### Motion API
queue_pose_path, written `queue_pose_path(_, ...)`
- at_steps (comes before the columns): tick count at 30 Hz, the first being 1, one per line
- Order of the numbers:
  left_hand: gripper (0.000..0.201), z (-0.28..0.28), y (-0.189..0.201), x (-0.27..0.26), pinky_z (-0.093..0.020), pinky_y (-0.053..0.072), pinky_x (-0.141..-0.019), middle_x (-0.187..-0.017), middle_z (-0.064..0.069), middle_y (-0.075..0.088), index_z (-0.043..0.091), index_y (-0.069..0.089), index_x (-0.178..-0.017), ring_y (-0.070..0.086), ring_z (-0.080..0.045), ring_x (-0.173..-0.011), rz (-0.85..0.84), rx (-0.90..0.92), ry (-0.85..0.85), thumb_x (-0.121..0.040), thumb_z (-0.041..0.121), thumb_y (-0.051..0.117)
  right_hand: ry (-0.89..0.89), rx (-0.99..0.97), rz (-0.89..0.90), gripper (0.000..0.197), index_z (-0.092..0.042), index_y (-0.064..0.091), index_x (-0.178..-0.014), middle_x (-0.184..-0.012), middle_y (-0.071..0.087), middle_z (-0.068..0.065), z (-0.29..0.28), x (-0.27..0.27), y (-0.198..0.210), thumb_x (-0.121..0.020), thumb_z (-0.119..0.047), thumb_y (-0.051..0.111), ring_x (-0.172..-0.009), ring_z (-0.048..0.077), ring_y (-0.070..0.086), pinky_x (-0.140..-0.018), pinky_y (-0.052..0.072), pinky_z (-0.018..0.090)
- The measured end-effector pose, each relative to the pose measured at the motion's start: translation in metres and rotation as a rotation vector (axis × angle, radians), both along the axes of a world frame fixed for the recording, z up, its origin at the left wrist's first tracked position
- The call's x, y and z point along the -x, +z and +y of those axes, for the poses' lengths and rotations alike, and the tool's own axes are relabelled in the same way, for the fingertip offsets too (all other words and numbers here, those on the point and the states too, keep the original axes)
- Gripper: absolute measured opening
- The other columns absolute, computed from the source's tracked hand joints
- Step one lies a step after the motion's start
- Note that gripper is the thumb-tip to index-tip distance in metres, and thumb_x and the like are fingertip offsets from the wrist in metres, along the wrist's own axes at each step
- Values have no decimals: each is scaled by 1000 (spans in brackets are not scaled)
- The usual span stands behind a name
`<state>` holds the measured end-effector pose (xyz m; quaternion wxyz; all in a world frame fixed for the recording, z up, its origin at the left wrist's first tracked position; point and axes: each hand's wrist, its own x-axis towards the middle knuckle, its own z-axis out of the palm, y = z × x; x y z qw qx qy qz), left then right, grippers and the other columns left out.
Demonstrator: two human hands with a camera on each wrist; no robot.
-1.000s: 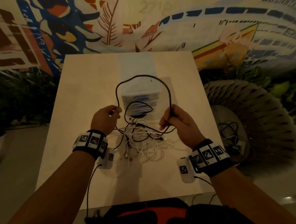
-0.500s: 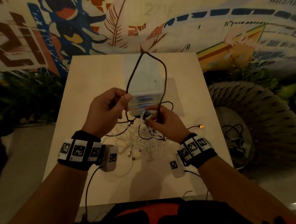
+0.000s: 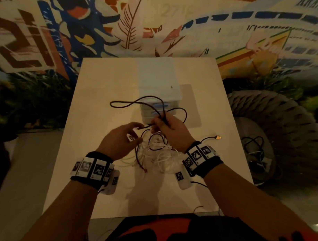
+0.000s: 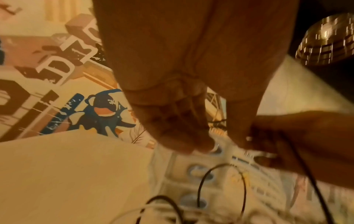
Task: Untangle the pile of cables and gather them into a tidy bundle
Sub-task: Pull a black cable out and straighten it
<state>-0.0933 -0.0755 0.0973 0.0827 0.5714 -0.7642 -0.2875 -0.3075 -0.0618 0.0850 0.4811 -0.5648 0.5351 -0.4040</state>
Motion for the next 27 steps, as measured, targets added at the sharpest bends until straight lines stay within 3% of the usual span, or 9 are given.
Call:
queue_pose_path(4, 70, 6, -9, 1, -23, 50, -64, -101, 20, 63, 41, 36, -147, 65, 1, -68, 155, 2, 59, -87, 53, 71, 36, -7, -57, 13, -18, 67, -105, -96, 75, 12, 2, 5, 0, -103, -26, 57, -83, 29, 74, -81, 58, 57)
queue_pose_path(7, 36, 1, -1, 9, -36, 53, -72, -101, 10, 66, 34, 62, -124, 62, -6, -71, 97, 96, 23, -93, 52, 61, 24, -22, -140, 13, -12, 67, -106, -97, 73, 18, 1, 11, 4, -103, -19, 56, -78, 29, 73, -74, 61, 42)
queue_pose_path(10, 24, -4, 9, 8, -39, 53, -69, -90, 8, 68, 29, 69, -106, 61, -10, -68, 160, 183, 40, -99, 46, 53, -22, -31, -111, 24, -3, 67, -111, -88, 73, 8, -1, 27, 5, -105, -20, 51, -73, 25, 71, -69, 56, 27)
queue_pose_path(13, 22, -9, 19, 1, -34, 53, -62, -80, 8, 70, 30, 63, -97, 62, -12, -62, 346, 200, 221, -105, 41, 45, -41, -22, -7, 24, -10, 70, -105, -80, 73, 3, 1, 51, -2, -105, -25, 51, -75, 28, 71, -73, 55, 34)
queue_pose_path(17, 23, -12, 33, -7, -39, 51, -59, -79, 3, 71, 26, 52, -91, 61, -22, -59, 605, 129, 412, -108, 33, 39, -77, -134, -135, 28, -8, 68, -97, -73, 64, 6, 11, 72, 6, -107, -23, 47, -67, 26, 64, -68, 58, 43)
queue_pose_path(19, 17, -9, 38, -1, -45, 54, -61, -80, 4, 72, 19, 49, -94, 63, -24, -60, 586, 66, 327, -106, 32, 48, -56, -178, -200, 32, -2, 68, -103, -77, 62, 11, 14, 71, 16, -107, -25, 45, -73, 28, 63, -75, 61, 51)
queue_pose_path(21, 34, -2, 40, 15, -47, 57, -62, -82, 6, 72, 20, 42, -96, 67, -19, -60, 462, 1, 171, -94, 45, 65, -26, -182, -215, 32, -3, 71, -107, -83, 65, 11, 11, 64, 22, -107, -25, 48, -81, 27, 67, -86, 60, 55)
queue_pose_path(24, 59, 11, 35, 45, -36, 55, -56, -90, 11, 73, 37, 34, -98, 68, -12, -61, 347, -111, -20, -70, 64, 78, 28, -5, 45, 30, -17, 78, -103, -94, 73, 4, 4, 49, 27, -100, -40, 58, -93, 20, 71, -91, 57, 51)
queue_pose_path(27, 56, 19, 19, 64, -29, 53, -50, -93, 9, 72, 38, 36, -111, 69, -6, -56, 397, -128, -65, -78, 53, 79, 107, 119, 200, 27, -24, 80, -101, -102, 76, 0, 3, 38, 28, -92, -45, 65, -102, 14, 70, -93, 54, 46)
